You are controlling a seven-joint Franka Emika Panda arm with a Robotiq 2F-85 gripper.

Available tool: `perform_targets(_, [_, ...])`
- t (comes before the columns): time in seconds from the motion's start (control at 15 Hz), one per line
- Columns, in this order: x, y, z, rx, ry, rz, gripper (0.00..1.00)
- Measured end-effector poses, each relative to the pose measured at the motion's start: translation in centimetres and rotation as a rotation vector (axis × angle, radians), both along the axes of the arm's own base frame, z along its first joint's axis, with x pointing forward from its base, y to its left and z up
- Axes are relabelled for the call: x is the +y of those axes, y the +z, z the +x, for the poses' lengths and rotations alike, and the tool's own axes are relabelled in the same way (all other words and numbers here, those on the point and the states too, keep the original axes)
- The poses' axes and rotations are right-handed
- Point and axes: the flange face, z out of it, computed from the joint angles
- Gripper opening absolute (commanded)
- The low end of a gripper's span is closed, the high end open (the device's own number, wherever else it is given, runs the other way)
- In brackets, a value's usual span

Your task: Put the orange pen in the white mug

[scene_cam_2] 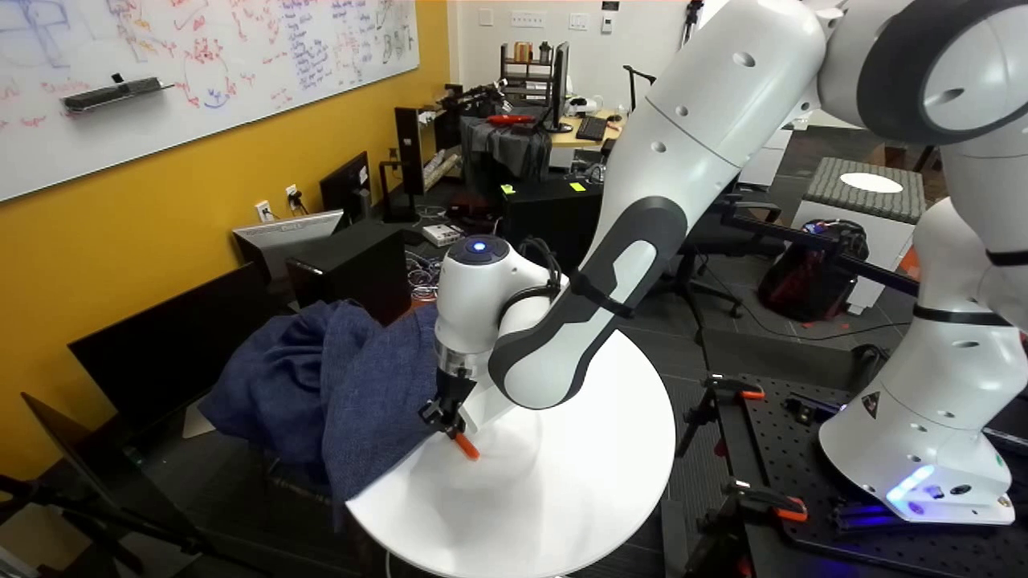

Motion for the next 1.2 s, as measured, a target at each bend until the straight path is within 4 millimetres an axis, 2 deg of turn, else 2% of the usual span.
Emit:
perform_targets(0.27, [0.2,0.7,0.1,-0.016,0.016,-0.045,0.04])
perform_targets(0.67, [0.4,3.2,0.2,-0.078,0.022,-0.108,0.04])
perform_targets(1.2, [-1.0,6.3,-0.6,-0.16,-0.034,-0.238,0.04])
